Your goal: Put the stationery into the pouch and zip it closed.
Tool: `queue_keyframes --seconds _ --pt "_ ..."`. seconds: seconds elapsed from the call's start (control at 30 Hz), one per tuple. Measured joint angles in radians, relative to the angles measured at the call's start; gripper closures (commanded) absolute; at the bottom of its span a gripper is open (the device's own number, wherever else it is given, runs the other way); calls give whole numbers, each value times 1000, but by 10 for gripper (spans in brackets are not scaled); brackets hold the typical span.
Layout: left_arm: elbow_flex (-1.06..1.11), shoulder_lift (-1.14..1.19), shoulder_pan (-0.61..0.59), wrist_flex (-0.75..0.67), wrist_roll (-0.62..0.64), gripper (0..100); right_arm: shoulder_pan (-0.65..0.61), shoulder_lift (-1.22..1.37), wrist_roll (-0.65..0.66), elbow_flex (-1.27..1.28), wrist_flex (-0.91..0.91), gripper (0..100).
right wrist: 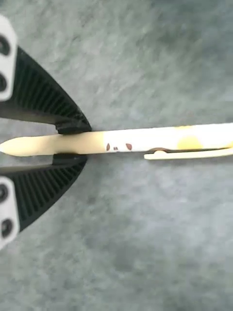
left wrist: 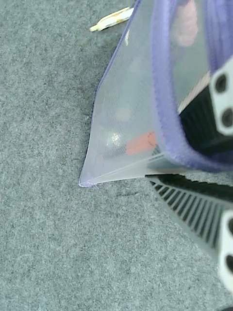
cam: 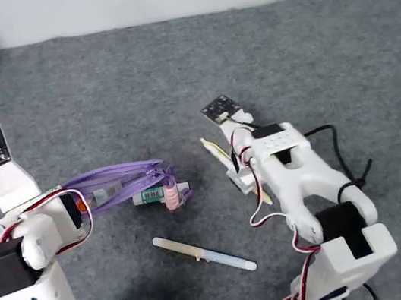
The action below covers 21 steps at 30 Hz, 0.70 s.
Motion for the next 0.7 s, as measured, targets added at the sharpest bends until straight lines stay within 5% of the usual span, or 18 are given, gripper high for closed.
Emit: queue_keyframes --seconds 0.3,0.7 --pt "0 0 0 0 0 988 80 -72 112 23 175 744" --pt "0 0 0 0 0 988 -91 -170 28 25 81 745"
